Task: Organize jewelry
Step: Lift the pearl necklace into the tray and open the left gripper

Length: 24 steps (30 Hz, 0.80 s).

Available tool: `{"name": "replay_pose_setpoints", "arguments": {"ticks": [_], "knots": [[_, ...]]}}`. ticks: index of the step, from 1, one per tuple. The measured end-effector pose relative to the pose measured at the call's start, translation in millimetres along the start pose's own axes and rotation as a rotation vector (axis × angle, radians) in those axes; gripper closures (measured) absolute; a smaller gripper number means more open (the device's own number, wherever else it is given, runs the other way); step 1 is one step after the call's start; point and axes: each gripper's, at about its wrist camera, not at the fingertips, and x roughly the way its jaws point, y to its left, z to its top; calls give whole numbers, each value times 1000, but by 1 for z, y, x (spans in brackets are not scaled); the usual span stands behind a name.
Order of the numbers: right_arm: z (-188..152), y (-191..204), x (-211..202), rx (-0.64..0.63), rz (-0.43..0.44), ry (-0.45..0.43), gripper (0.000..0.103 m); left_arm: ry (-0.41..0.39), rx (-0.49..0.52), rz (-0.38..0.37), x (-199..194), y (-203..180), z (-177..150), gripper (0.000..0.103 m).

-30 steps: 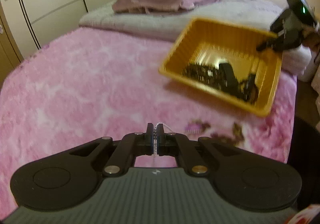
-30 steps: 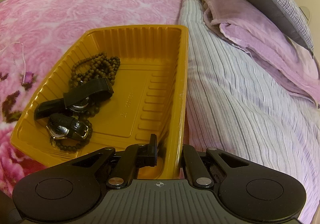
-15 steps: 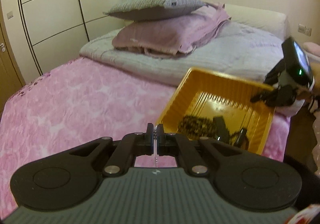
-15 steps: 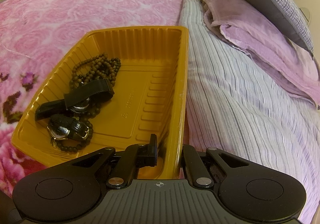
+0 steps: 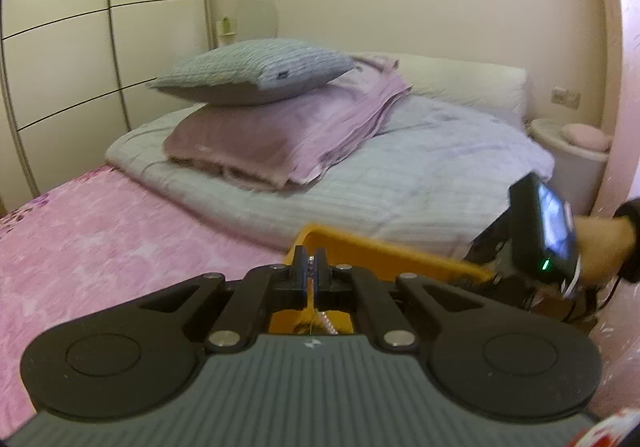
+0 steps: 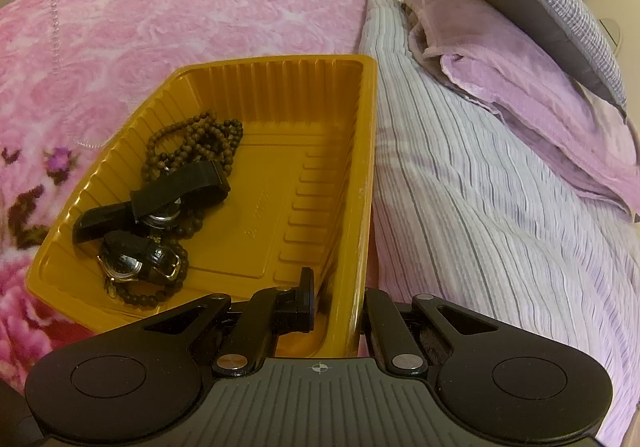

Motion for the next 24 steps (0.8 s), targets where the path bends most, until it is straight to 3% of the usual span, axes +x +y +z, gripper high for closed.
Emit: {"name": "replay_pose_setpoints", "arguments": {"ticks": [12, 24], "knots": [[-2, -1, 0, 5, 10, -10, 97, 8, -26, -122, 50, -38, 24, 101], [-3, -1, 1, 8, 14, -10, 97, 165, -84, -121, 106, -34, -14, 101]]}}
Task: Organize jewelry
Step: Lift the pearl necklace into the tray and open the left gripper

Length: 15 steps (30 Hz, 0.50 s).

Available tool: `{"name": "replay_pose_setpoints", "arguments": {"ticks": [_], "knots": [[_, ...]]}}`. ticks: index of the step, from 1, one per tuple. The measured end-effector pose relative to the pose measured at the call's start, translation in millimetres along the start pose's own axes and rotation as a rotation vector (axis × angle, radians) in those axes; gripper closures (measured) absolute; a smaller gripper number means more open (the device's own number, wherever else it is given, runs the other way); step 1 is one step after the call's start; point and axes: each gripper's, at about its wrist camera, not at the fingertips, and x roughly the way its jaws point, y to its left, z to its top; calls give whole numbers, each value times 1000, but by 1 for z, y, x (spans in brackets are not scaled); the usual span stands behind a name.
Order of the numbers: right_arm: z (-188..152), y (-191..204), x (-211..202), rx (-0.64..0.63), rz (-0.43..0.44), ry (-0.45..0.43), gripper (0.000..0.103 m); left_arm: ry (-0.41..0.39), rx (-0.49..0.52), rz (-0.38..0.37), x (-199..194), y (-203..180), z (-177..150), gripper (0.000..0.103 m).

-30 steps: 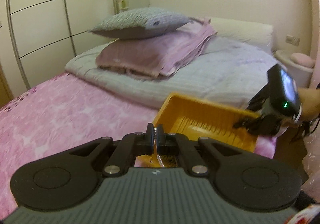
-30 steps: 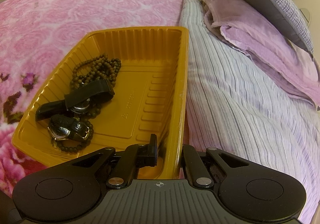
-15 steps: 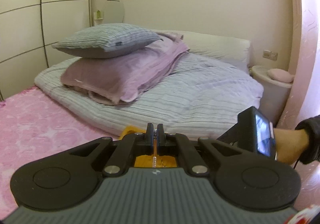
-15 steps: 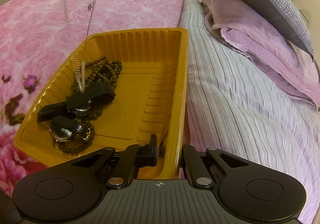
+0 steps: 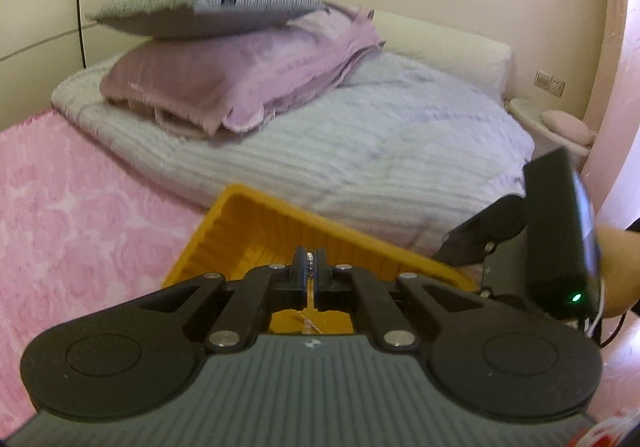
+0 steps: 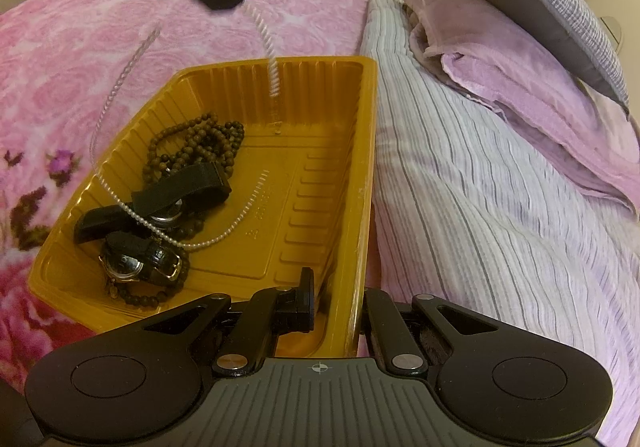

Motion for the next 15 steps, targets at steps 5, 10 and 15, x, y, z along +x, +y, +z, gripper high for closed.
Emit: {"name": "replay_pose_setpoints", "arguments": {"ticks": [5, 10, 15], "knots": [[0, 0, 2, 0, 1, 2, 97, 17, -10, 2, 5, 2, -5, 101], [-1, 0, 2, 0, 1, 3, 97, 18, -10, 6, 5, 3, -5, 101], [-1, -1, 2, 0, 1, 3, 97, 21, -10, 11, 6, 3, -4, 101]]}}
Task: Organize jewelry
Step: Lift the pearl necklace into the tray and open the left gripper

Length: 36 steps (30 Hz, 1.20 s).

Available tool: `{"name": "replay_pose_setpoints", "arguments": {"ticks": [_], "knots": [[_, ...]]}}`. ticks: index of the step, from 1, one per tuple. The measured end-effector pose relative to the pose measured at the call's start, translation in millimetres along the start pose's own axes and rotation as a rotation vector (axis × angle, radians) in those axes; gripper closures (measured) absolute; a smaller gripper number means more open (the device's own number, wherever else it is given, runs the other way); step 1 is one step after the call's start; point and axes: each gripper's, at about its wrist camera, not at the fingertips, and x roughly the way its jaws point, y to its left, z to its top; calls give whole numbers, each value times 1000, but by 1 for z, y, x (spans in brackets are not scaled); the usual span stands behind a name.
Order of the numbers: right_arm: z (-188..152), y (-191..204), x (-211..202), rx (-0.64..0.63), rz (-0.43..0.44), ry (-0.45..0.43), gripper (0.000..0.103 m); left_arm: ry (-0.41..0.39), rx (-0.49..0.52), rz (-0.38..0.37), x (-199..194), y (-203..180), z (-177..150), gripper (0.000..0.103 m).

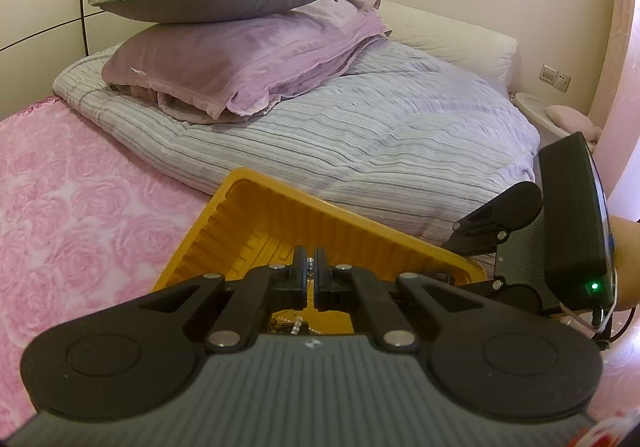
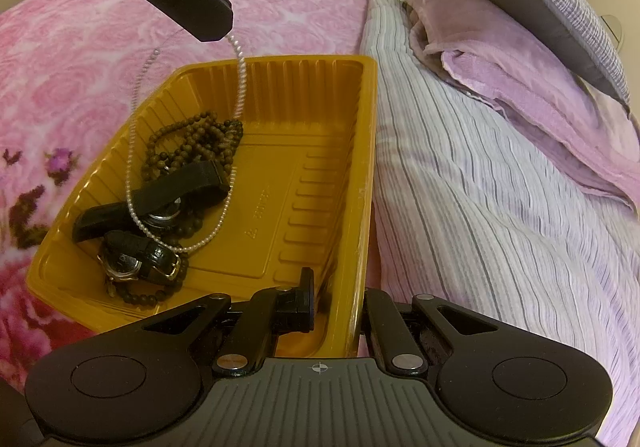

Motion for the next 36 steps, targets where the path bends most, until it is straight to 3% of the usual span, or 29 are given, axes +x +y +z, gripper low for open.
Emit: {"name": "replay_pose_setpoints", "arguments": {"ticks": [8, 11, 36], "knots": [[-1, 0, 1, 1, 1, 0, 97, 6, 13, 4, 3, -2, -1, 100], [0, 0, 1, 1, 0, -1, 97, 7, 8, 15, 4, -2, 0, 93], [-8, -7, 5, 32, 6, -7, 97, 15, -57, 62, -6, 20, -21, 87]]}}
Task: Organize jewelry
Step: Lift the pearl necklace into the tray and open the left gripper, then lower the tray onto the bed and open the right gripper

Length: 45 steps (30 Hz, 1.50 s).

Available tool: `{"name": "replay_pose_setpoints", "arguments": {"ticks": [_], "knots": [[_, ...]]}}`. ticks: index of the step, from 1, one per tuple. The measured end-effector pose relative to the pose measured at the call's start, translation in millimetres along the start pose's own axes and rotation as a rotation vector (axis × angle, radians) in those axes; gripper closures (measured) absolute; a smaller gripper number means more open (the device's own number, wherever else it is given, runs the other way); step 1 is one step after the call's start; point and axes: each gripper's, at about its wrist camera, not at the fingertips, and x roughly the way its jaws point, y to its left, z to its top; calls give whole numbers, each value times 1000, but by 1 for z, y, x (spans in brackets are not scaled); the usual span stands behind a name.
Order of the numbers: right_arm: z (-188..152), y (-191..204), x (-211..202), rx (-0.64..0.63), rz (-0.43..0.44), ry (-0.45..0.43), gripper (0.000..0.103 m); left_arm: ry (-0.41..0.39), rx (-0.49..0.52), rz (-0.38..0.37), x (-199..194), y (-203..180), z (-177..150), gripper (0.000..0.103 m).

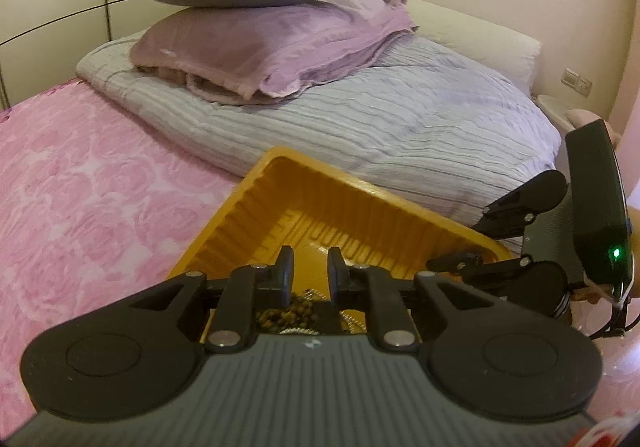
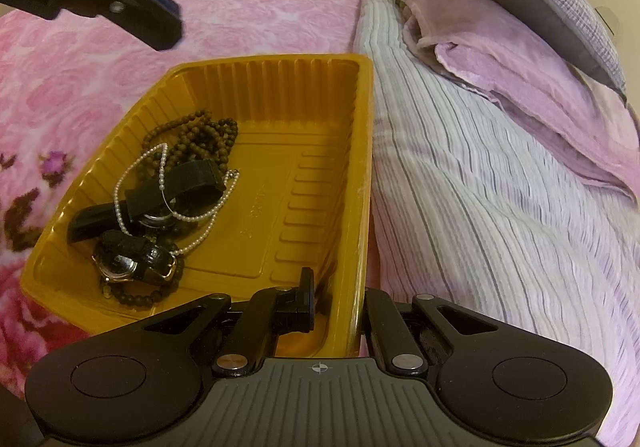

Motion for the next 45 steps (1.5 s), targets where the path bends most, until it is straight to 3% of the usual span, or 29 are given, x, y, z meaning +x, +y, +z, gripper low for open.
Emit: {"name": "replay_pose_setpoints", "arguments": {"ticks": [5, 19, 20, 21, 23, 28, 32, 34, 36, 41, 45], "knots": [[-8, -12, 5, 90, 39, -9, 97, -12, -75, 32, -14, 16, -19, 83], [-43, -55, -2, 511, 208, -77, 95, -51, -314, 164, -77, 43, -88, 70], [-46, -57, -5, 537, 224, -88, 85, -52, -323, 166, -81, 43, -92, 68], [-48, -59, -7, 565, 236, -99, 62, -54, -333, 172, -86, 43, -98, 67], [-54, -63, -14, 604, 241, -135, 40, -57, -352, 188, -95, 43, -107, 65], [-64, -59, -39, 631, 228, -180, 39, -53, -383, 243, -111, 35, -128, 56], [-74, -43, -60, 650, 180, -186, 36, -42, -384, 308, -116, 23, -145, 33], [-76, -31, -69, 637, 166, -186, 34, -33, -408, 329, -118, 18, -155, 27], [-77, -16, -76, 612, 157, -182, 28, -28, -438, 356, -121, 13, -165, 16], [-75, 21, -81, 580, 223, -139, 23, -7, -484, 400, -130, 1, -185, 3], [-72, 47, -84, 580, 251, -123, 23, -17, -511, 430, -143, -12, -196, 0]]}}
